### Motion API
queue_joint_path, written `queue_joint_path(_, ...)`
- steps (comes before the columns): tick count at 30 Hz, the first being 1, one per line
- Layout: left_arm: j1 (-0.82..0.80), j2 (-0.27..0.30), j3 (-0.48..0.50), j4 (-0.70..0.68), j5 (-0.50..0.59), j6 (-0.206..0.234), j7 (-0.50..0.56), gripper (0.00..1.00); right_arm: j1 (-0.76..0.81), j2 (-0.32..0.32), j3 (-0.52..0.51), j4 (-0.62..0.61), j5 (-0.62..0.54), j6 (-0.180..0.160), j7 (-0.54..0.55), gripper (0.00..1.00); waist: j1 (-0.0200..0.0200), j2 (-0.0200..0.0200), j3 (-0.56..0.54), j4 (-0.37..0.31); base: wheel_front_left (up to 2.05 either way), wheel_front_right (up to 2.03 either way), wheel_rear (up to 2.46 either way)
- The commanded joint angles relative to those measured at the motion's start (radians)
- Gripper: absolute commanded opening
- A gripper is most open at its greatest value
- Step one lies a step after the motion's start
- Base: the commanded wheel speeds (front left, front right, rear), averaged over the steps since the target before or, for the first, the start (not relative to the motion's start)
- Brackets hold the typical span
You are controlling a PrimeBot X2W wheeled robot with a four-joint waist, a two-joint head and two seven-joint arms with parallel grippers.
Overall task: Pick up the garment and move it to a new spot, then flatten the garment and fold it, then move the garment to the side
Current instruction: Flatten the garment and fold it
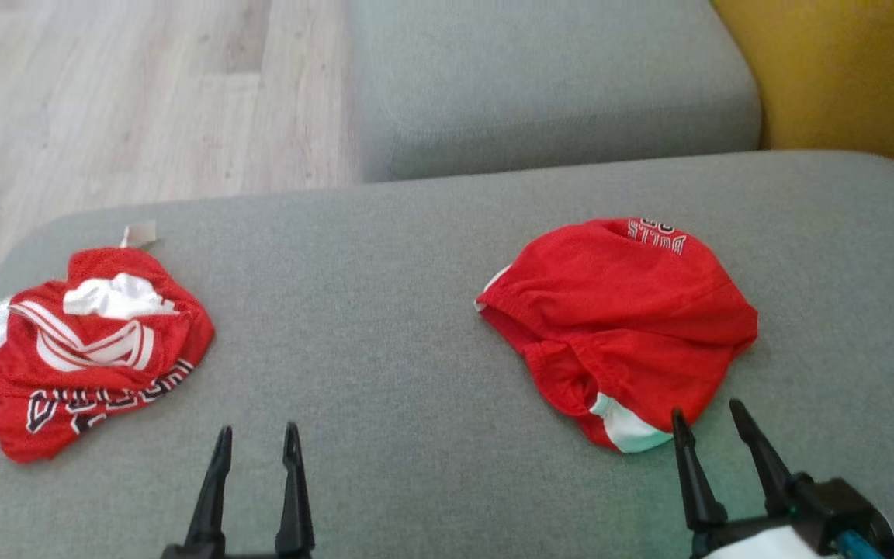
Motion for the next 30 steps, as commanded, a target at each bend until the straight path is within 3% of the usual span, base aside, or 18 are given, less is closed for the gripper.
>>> queue_joint_path(1,-0.016,-0.003,0.032,-0.02,0.01,0.009,-0.005,1.0,-0.019,-0.005,0.027,-0.033,-0.005,-0.001,-0.004,1.0,0.0004,-0.0001,-0.017,0.0,0.0,0.0,0.0)
queue_joint_path(30,-0.005,-0.003,0.028,0.011,0.029,0.023,-0.005,1.0,-0.045,-0.005,0.04,-0.017,-0.015,-0.001,-0.004,1.0,0.0004,-0.0001,-0.005,0.003,0.0,0.0,0.0)
